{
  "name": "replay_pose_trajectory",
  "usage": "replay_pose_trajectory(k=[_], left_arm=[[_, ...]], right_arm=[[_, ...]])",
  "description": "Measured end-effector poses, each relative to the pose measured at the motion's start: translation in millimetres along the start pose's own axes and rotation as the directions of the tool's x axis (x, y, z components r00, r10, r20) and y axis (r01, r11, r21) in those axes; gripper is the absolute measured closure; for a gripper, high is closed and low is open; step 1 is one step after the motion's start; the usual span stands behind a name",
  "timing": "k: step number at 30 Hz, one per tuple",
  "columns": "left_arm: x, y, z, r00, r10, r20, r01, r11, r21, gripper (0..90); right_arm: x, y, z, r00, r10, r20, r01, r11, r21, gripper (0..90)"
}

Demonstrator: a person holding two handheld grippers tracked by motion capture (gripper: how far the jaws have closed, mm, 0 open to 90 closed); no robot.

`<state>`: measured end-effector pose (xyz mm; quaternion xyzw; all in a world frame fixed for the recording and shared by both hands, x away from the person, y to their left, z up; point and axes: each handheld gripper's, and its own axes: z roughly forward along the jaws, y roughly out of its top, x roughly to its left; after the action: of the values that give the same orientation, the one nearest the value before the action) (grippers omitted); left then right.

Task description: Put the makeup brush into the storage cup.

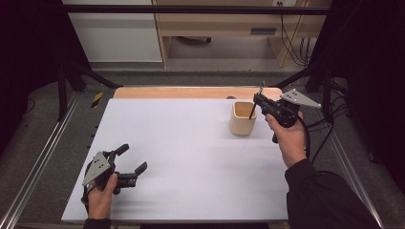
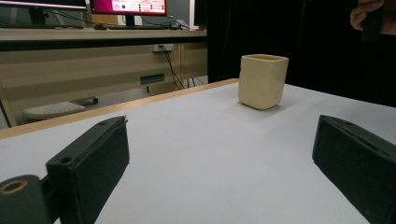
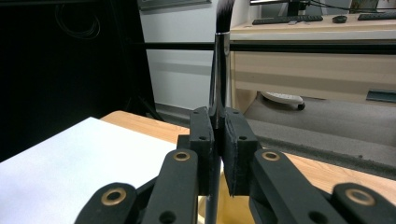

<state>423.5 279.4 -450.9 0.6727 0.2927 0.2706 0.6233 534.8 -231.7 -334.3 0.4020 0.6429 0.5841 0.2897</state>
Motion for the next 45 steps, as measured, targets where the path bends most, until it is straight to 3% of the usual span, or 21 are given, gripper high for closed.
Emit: replay_pose_trajectory(k=[26,45], left_arm=[[-0.7,0.5,1.4,0.9999,0.0,0.015,0.0,1.0,0.002,3.5],[-0.9,0.8,2.0,0.9997,0.009,0.023,-0.009,1.0,0.003,3.5]], right_arm=[[3.8,15.9,10.4,0.9989,-0.044,0.016,0.045,0.999,-0.018,83.7],[-5.6,12.8,20.3,0.9977,-0.046,0.051,0.047,0.999,-0.022,83.7]])
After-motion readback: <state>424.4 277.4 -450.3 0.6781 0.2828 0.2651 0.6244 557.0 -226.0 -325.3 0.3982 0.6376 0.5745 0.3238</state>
